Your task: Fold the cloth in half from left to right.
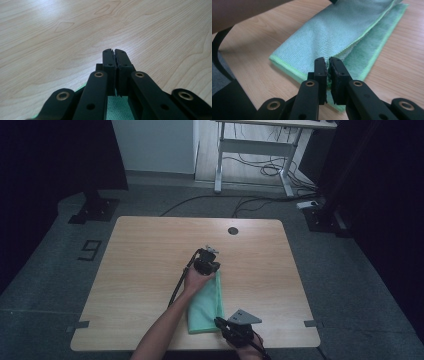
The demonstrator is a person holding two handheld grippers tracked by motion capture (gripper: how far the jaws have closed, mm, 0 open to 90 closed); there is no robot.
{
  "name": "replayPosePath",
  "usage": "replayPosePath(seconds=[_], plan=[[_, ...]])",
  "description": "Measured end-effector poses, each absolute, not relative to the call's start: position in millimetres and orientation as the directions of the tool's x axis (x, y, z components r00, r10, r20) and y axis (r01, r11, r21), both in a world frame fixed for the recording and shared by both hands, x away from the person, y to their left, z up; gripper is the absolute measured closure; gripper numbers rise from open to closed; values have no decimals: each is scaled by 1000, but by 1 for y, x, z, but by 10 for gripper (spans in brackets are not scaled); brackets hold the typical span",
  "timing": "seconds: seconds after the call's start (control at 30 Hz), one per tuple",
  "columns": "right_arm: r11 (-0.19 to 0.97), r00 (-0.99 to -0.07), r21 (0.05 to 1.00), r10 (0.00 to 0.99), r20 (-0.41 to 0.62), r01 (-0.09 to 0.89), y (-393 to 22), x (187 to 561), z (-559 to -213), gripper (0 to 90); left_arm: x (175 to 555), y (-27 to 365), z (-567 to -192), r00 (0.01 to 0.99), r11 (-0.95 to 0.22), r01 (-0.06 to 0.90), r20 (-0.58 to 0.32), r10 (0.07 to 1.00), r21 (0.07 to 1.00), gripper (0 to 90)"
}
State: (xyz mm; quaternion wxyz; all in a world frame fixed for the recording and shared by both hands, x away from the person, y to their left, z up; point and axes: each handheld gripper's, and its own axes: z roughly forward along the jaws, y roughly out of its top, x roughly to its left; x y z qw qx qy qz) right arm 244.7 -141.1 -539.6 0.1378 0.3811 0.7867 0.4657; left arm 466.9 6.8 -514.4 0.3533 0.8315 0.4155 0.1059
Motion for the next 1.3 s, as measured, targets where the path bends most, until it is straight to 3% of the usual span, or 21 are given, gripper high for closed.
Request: replayPosePath(seconds=[0.27, 0.4, 0.53, 0.63, 0.87, 1.3], plan=[[313, -664, 797, 734, 142, 516, -144, 251, -551, 783, 473, 2, -527, 609, -417, 640, -95, 787, 645, 843], [300, -656, 797, 739, 153, 524, -146, 252, -550, 754, 473, 7, -529, 597, -405, 646, -99, 796, 647, 766], [303, -651, 796, 745, 145, 524, -147, 253, -551, 672, 471, 11, -524, 588, -395, 628, -76, 806, 671, 501], [299, -639, 801, 758, 131, 519, -148, 253, -550, 587, 468, 21, -513, 588, -380, 620, -86, 805, 687, 431], [247, -619, 829, 772, 144, 502, -154, 254, -545, 529, 454, 48, -497, 604, -364, 605, -110, 789, 708, 401], [276, -650, 844, 752, 107, 459, -144, 255, -532, 487, 434, 78, -514, 623, -392, 609, -109, 775, 690, 432]])
